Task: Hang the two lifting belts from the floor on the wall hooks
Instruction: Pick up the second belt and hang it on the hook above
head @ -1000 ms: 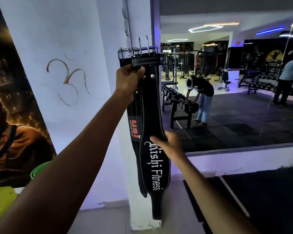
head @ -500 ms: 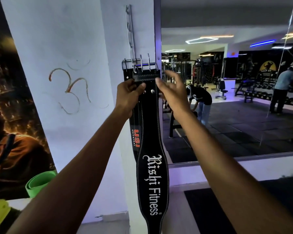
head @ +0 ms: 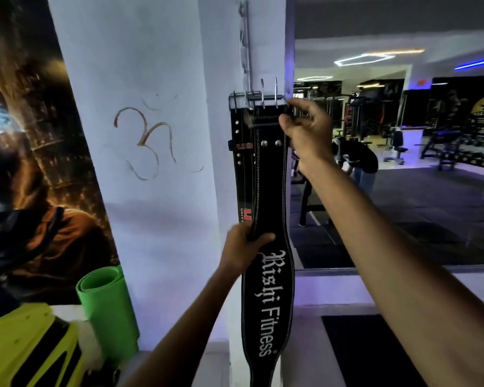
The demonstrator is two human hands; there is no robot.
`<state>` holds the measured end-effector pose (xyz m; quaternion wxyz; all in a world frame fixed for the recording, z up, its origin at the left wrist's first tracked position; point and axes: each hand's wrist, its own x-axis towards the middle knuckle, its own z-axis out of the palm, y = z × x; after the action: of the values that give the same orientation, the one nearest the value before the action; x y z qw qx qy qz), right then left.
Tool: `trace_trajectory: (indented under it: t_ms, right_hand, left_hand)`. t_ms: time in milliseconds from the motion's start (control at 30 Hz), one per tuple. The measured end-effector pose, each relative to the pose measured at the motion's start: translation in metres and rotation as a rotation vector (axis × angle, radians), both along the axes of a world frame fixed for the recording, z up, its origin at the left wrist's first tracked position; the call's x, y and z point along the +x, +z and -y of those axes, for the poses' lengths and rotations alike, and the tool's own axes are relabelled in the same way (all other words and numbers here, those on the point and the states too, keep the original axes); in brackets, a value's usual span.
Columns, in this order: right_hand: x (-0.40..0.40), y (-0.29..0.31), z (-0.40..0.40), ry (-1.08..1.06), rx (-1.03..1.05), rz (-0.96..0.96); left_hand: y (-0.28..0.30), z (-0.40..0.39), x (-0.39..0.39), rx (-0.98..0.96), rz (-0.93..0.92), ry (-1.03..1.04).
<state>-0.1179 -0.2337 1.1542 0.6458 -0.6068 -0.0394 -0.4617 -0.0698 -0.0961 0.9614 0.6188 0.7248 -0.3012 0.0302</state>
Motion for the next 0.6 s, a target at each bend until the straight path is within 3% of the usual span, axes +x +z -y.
trace_trajectory:
  t_ms: [133, 300, 500, 600]
  right_hand:
    - [-0.002, -0.002, 0.004, -0.03, 0.004, -0.008]
    - [-0.005, -0.016, -0.001, -0.016, 0.013, -0.041]
    - [-0.006, -0.022, -0.004, -0.014, 0.037, -0.046]
    - [-0.008, -0.029, -0.003, 0.007, 0.047, -0.061]
  left_hand:
    - [-0.038, -0.018, -0.013, 0.078, -0.153, -0.12]
    - [0.001, -0.018, -0.001, -0.138, -0.126, -0.111]
    - [-0.052, -0.024, -0.016, 0.094, -0.186, -0.152]
    - [-0.036, -0.027, -0.016, 0.008, -0.175, -0.14]
